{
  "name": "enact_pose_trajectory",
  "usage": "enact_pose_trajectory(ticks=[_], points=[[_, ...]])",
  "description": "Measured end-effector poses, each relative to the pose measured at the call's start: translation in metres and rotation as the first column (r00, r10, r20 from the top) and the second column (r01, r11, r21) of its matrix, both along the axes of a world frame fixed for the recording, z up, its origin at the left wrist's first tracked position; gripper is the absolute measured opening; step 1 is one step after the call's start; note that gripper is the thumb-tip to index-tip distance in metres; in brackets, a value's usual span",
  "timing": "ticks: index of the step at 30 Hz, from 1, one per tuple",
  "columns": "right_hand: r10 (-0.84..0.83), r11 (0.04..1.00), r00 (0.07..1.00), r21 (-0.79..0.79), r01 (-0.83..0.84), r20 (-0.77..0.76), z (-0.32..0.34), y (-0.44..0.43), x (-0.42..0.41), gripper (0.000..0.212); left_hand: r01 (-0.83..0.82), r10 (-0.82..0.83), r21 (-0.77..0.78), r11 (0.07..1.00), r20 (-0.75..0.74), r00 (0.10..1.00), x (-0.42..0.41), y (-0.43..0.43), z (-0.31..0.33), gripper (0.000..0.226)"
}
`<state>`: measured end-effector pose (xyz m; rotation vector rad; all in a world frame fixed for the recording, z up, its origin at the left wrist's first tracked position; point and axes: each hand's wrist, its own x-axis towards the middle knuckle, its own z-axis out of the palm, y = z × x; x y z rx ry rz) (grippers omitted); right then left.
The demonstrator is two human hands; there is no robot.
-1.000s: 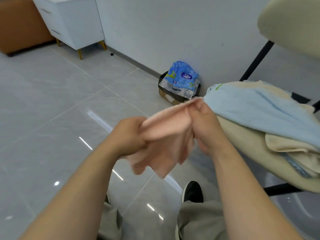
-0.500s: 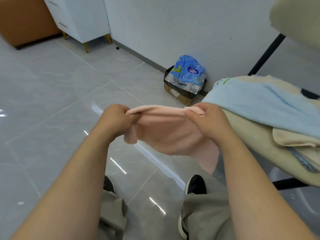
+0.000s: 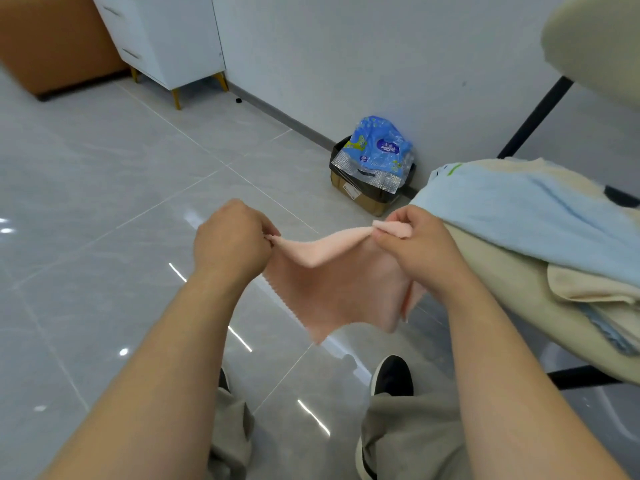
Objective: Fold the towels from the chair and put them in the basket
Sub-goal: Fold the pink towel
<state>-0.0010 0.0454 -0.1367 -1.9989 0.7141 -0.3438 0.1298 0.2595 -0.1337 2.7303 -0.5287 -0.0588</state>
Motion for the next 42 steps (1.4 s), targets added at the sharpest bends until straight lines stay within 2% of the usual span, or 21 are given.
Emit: enact_pose_trajectory(ticks=[2, 5, 8, 11, 14, 15, 16, 19, 21, 23, 26, 29, 31, 33, 37, 39, 42], points=[[0.041, 0.999, 0.999, 0.031, -0.041, 0.011, 0.0, 0.0, 0.0, 0.017, -0.039, 0.034, -0.052, 0.998, -0.087, 0.996, -0.004, -0.003, 0.003, 0.034], [0.115, 0.993, 0.993, 0.011, -0.114, -0.035, 0.001, -0.002, -0.002, 0.016, -0.118, 0.107, -0.1, 0.988, -0.103, 0.989, -0.01, -0.006, 0.006, 0.036], [0.253, 0.965, 0.961, 0.103, -0.242, -0.111, 0.004, 0.002, -0.003, 0.022, -0.177, 0.143, -0.206, 0.962, -0.172, 0.975, -0.012, -0.007, 0.009, 0.036], [0.483, 0.874, 0.838, 0.205, -0.441, -0.256, 0.007, 0.008, -0.006, 0.031, -0.216, 0.069, -0.374, 0.902, -0.369, 0.927, -0.016, -0.01, 0.012, 0.037], [0.661, 0.748, 0.651, 0.402, -0.528, -0.373, 0.008, 0.014, -0.008, 0.031, -0.198, 0.008, -0.437, 0.877, -0.399, 0.917, -0.018, -0.012, 0.016, 0.03], [0.664, 0.746, 0.627, 0.416, -0.52, -0.407, 0.005, 0.015, -0.007, 0.029, -0.186, -0.023, -0.462, 0.867, -0.411, 0.911, -0.02, -0.013, 0.017, 0.028], [0.632, 0.775, 0.643, 0.381, -0.505, -0.432, 0.002, 0.016, -0.006, 0.028, -0.162, -0.063, -0.483, 0.861, -0.417, 0.907, -0.021, -0.013, 0.016, 0.028], [0.376, 0.926, 0.822, 0.134, -0.354, -0.428, -0.007, 0.011, 0.001, 0.023, -0.009, -0.169, -0.465, 0.885, -0.339, 0.925, -0.021, -0.012, 0.011, 0.031], [0.238, 0.969, 0.893, 0.034, -0.244, -0.382, -0.008, 0.007, 0.001, 0.028, 0.041, -0.205, -0.471, 0.881, -0.304, 0.93, -0.021, -0.013, 0.01, 0.028], [0.193, 0.978, 0.922, -0.007, -0.207, -0.337, -0.006, 0.007, 0.001, 0.039, 0.073, -0.24, -0.488, 0.87, -0.289, 0.927, -0.021, -0.014, 0.009, 0.026], [0.229, 0.973, 0.943, 0.031, -0.228, -0.24, -0.004, 0.011, 0.002, 0.058, 0.143, -0.334, -0.528, 0.837, -0.288, 0.897, -0.025, -0.015, 0.013, 0.027], [0.293, 0.943, 0.947, 0.205, -0.263, -0.135, 0.0, 0.016, 0.005, 0.075, 0.095, -0.409, -0.629, 0.772, -0.378, 0.831, -0.029, -0.017, 0.018, 0.037], [0.304, 0.91, 0.95, 0.321, -0.264, -0.078, 0.002, 0.019, 0.008, 0.079, 0.055, -0.445, -0.684, 0.727, -0.409, 0.797, -0.029, -0.019, 0.019, 0.043], [0.294, 0.886, 0.955, 0.386, -0.256, -0.041, 0.003, 0.02, 0.01, 0.07, 0.04, -0.486, -0.724, 0.688, -0.42, 0.767, -0.029, -0.02, 0.021, 0.042], [0.248, 0.925, 0.969, 0.302, -0.233, -0.013, 0.0, 0.018, 0.01, 0.018, 0.015, -0.516, -0.743, 0.67, -0.45, 0.729, -0.03, -0.022, 0.019, 0.019], [0.184, 0.94, 0.983, 0.286, -0.183, 0.025, -0.001, 0.017, 0.011, 0.02, 0.012, -0.505, -0.739, 0.673, -0.447, 0.738, -0.028, -0.023, 0.014, 0.011], [0.163, 0.949, 0.985, 0.263, -0.174, 0.063, -0.001, 0.016, 0.012, 0.015, -0.023, -0.408, -0.68, 0.733, -0.467, 0.785, -0.024, -0.025, 0.003, 0.025]])
